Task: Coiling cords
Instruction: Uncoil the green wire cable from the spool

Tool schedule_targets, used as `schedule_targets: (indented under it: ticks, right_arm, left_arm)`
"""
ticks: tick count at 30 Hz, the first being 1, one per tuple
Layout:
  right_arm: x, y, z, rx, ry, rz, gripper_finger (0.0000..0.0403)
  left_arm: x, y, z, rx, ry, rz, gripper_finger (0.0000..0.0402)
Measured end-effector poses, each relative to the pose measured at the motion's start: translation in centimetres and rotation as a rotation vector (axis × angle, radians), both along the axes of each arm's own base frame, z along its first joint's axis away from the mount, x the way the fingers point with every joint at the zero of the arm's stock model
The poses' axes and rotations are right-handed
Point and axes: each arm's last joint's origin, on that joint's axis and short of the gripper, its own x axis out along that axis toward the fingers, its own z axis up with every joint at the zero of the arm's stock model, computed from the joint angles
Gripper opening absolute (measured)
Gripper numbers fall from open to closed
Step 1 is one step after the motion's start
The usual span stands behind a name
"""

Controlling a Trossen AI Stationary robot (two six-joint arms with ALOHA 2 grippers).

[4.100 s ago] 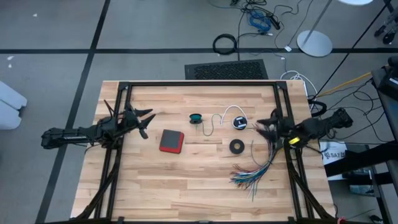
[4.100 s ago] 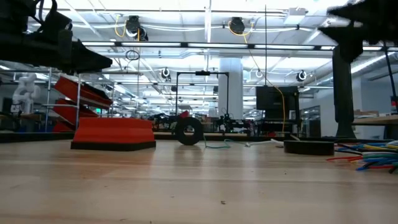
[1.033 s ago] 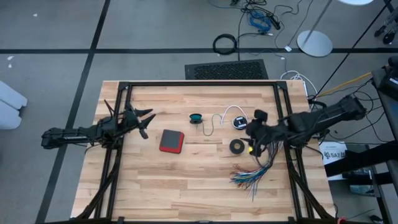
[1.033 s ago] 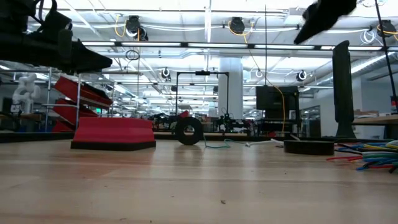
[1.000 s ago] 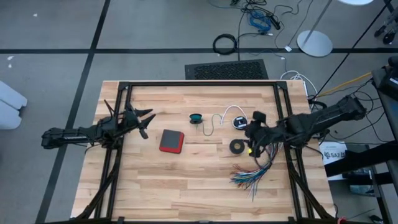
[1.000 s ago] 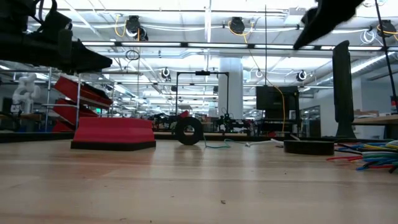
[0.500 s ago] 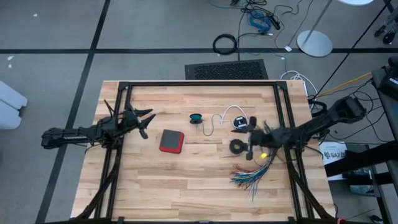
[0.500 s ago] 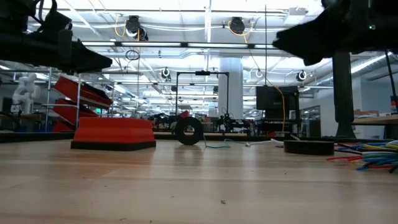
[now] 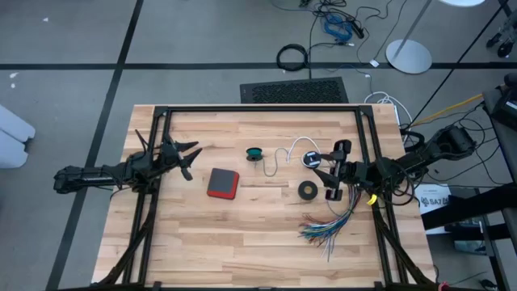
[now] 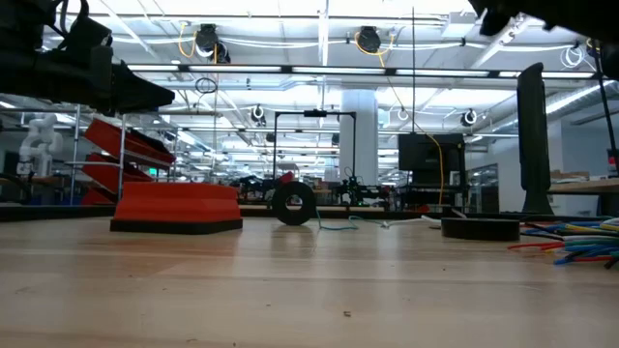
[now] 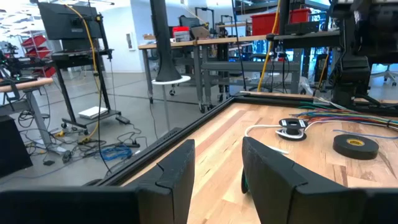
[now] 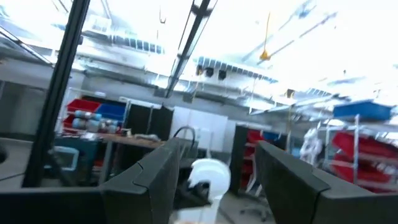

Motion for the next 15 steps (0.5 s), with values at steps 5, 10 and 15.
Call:
schedule_targets:
  ticks: [5,10,15]
  right_arm:
    - [2.0,0.6,2.4,-0.073,0.073,-0.036,0.0196]
    - [4.6,1.1,4.9,-0.103,0.349,-0.14,0.0196]
    - [5.8,0.7,8.2,-0.082,0.604,-0.172,0.0196]
  left_arm:
    - [0.0,0.0,0.0,0.0,0.0,0.0,0.0142]
    - [0.0,0.0,0.0,0.0,0.0,0.0,0.0142]
    - [0.0,0.0,0.0,0.0,-0.001,0.0,0.0142]
